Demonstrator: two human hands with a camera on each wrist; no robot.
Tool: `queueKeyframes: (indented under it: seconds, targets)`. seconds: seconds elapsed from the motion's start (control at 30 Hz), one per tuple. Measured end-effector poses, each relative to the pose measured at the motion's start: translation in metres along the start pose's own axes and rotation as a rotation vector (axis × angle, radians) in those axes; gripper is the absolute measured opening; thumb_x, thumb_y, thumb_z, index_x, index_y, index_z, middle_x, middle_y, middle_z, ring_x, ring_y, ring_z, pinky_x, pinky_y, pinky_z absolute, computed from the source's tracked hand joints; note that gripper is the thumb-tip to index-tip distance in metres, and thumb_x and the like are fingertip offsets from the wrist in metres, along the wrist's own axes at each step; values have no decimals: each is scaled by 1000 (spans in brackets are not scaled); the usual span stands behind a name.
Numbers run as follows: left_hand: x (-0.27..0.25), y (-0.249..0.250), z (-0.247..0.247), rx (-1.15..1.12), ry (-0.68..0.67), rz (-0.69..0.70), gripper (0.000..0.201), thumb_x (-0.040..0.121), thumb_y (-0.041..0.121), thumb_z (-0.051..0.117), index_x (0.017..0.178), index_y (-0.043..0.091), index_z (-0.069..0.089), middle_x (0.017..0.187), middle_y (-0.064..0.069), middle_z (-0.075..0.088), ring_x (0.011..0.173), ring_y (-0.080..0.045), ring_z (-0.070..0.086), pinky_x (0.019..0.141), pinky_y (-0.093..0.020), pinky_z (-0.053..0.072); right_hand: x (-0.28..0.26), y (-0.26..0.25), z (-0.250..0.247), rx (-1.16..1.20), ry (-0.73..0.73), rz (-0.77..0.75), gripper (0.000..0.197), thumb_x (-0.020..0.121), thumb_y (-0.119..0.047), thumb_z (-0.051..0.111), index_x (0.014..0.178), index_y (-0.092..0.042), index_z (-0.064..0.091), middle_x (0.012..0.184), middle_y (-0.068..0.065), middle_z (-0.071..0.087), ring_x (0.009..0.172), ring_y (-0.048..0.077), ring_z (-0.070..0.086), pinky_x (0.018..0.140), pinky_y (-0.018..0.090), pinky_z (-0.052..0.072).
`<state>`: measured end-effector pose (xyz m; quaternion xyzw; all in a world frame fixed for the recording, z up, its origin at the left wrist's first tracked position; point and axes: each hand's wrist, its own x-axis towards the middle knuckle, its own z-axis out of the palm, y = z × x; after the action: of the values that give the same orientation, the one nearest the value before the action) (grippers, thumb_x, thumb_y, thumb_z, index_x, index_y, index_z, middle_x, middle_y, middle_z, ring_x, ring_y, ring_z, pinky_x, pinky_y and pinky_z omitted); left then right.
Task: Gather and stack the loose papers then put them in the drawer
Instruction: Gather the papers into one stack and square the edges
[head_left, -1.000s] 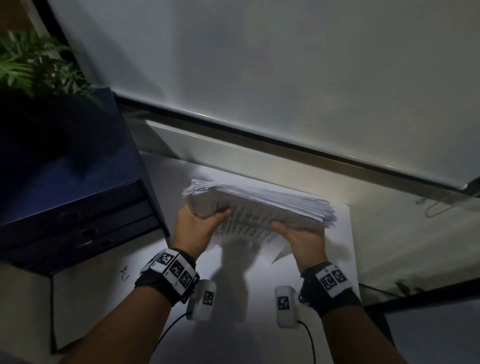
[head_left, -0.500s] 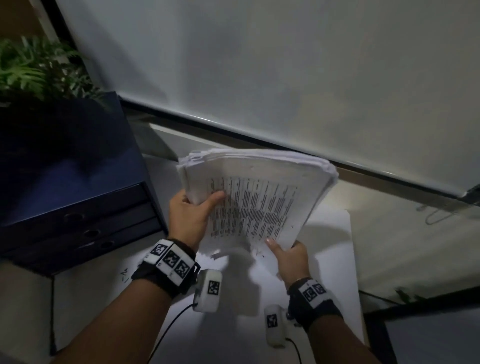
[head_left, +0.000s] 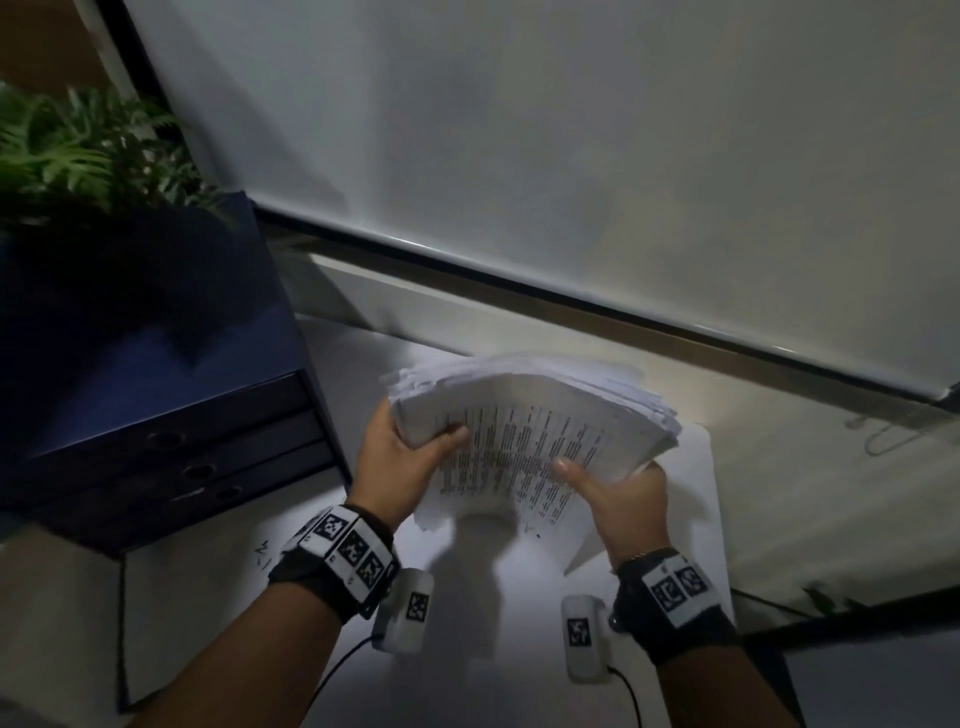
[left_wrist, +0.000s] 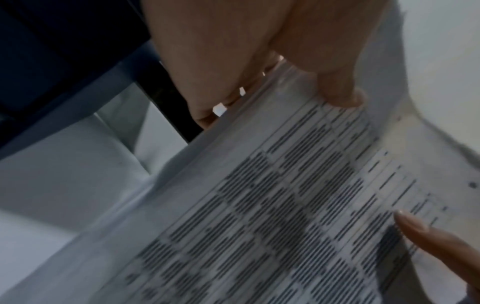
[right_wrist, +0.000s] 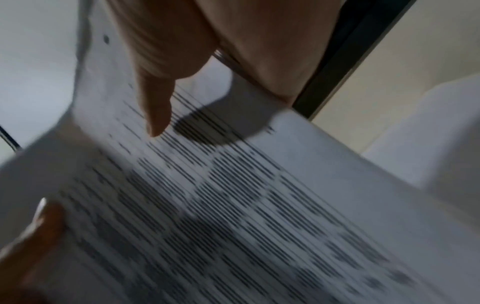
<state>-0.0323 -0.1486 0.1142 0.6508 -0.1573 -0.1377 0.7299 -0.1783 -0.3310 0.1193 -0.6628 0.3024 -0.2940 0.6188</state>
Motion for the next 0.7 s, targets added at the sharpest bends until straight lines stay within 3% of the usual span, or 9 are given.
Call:
queueKeyframes:
  seconds: [0.13, 0.23, 0.33, 0.43, 0.53, 0.63, 0.7]
  targets:
    - [5, 22, 6, -17, -48, 63, 44, 76, -1, 78, 117, 2, 61, 103, -2, 73, 93, -4, 71, 78, -15, 54, 10, -37, 1, 64, -7, -156, 35, 66, -2, 87, 94, -15, 72, 89, -1, 78, 84, 19, 76, 79, 36, 61]
    - [9, 29, 6, 12, -85, 70, 39, 69, 15, 82, 105, 12, 70, 98, 0, 77, 93, -11, 73, 83, -23, 57, 10, -54, 1, 112, -16, -194, 43, 61, -14, 88, 100, -9, 71, 90, 5, 77, 84, 19, 74, 79, 39, 62]
    - [14, 30, -1, -14, -87, 79, 57, 60, 15, 86, 111, -2, 67, 103, -8, 76, 96, -17, 73, 83, -25, 57, 14, -67, 0, 125, 95, -263, 40, 67, -24, 89, 103, -19, 71, 92, -8, 71, 84, 10, 67, 73, 25, 58]
    - [15, 29, -2, 0, -119, 85, 56, 58, 12, 88, 109, -1, 68, 99, -5, 77, 94, -14, 74, 82, -23, 57, 22, -73, 8, 102, 189, -322, 12, 80, -15, 80, 89, -18, 73, 75, -17, 71, 72, -3, 64, 70, 13, 50]
    - [15, 29, 0, 26, -134, 77, 43, 62, 5, 86, 102, 9, 71, 92, 9, 78, 89, -5, 73, 77, -16, 55, 25, -73, 11, 37, 270, -330, 18, 87, -11, 72, 80, -27, 72, 79, -10, 72, 78, 4, 66, 76, 23, 53]
    - [18, 27, 2, 72, -126, 74, 39, 68, 7, 84, 104, 14, 71, 93, 10, 77, 90, -5, 72, 79, -17, 55, 24, -67, 1, 161, 218, -253, 14, 84, -18, 73, 97, -21, 72, 86, -3, 75, 84, 17, 69, 81, 41, 58]
    - [20, 23, 7, 54, -88, 65, 33, 74, 6, 81, 102, 18, 72, 91, 8, 77, 89, -9, 72, 79, -21, 56, 17, -63, 0, 131, 115, -205, 39, 71, -25, 84, 107, -21, 69, 96, -7, 75, 91, 16, 71, 86, 42, 59]
